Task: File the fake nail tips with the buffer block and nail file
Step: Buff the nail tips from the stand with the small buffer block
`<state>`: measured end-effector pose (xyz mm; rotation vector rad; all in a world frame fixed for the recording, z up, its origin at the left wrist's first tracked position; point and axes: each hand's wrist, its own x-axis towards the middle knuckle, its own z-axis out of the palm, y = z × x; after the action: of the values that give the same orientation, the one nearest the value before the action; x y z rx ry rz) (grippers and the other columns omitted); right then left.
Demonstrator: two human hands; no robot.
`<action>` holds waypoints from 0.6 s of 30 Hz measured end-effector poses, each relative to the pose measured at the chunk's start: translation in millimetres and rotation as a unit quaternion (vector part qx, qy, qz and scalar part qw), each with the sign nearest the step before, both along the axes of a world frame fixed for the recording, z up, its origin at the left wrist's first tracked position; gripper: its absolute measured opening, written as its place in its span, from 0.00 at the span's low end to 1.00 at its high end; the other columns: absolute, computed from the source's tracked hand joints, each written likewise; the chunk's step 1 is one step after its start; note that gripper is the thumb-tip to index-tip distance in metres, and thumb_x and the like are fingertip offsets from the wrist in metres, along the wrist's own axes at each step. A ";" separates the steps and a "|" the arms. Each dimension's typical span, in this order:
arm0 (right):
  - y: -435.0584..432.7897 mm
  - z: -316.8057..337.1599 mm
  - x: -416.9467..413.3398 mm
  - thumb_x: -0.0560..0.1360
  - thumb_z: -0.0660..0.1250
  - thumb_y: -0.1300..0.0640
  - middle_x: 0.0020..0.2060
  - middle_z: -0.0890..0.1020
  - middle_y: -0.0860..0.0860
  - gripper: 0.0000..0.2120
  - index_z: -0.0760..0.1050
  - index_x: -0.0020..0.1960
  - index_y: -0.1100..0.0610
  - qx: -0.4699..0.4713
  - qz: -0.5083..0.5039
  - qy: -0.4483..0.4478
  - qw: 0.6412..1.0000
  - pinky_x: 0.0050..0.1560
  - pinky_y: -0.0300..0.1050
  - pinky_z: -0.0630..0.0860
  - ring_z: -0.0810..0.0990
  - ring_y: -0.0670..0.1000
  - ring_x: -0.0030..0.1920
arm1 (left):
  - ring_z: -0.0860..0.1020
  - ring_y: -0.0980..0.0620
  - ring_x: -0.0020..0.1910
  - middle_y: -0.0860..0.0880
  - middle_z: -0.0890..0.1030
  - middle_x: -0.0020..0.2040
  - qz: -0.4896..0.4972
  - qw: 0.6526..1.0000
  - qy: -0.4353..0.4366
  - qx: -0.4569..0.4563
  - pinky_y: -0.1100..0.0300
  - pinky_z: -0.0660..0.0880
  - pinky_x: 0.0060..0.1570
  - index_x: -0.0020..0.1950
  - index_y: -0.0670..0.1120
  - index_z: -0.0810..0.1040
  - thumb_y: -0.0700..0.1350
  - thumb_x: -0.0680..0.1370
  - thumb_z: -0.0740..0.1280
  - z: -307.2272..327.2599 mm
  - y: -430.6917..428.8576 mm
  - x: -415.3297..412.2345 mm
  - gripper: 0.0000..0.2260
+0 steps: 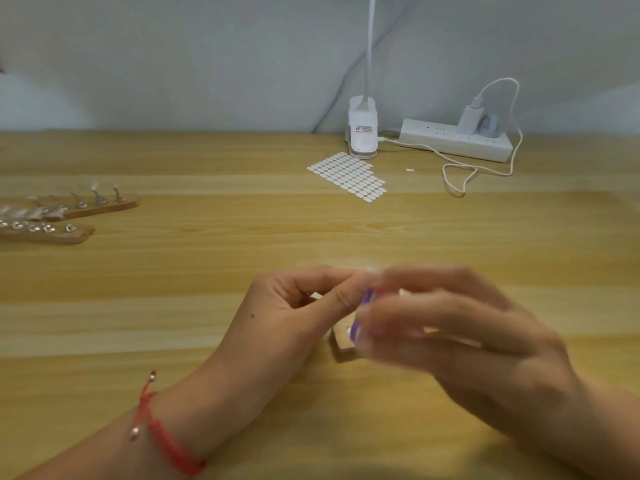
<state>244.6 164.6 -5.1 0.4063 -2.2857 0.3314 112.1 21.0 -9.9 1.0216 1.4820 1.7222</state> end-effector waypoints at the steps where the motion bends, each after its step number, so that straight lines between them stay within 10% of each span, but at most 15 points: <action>1: 0.6 1.4 0.1 0.78 0.66 0.65 0.54 0.82 0.52 0.07 0.83 0.53 0.61 0.003 0.000 -0.002 1.000 0.61 0.44 0.75 0.78 0.53 0.61 | 0.82 0.58 0.45 0.52 0.86 0.43 -0.002 1.000 -0.001 0.001 0.69 0.73 0.45 0.45 0.51 0.87 0.55 0.70 0.70 0.4 0.0 0.3 0.11; 18: 1.2 7.5 3.2 0.74 0.69 0.71 0.53 0.82 0.52 0.10 0.82 0.52 0.62 -0.005 -0.024 -0.002 1.000 0.61 0.42 0.75 0.79 0.51 0.61 | 0.81 0.61 0.40 0.52 0.85 0.39 0.008 1.000 -0.006 0.015 0.73 0.73 0.42 0.42 0.46 0.87 0.52 0.69 0.70 -1.5 0.5 -1.3 0.11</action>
<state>247.8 165.8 2.4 0.3444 -2.2937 0.3198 110.8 21.5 -11.5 1.0162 1.4646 1.7631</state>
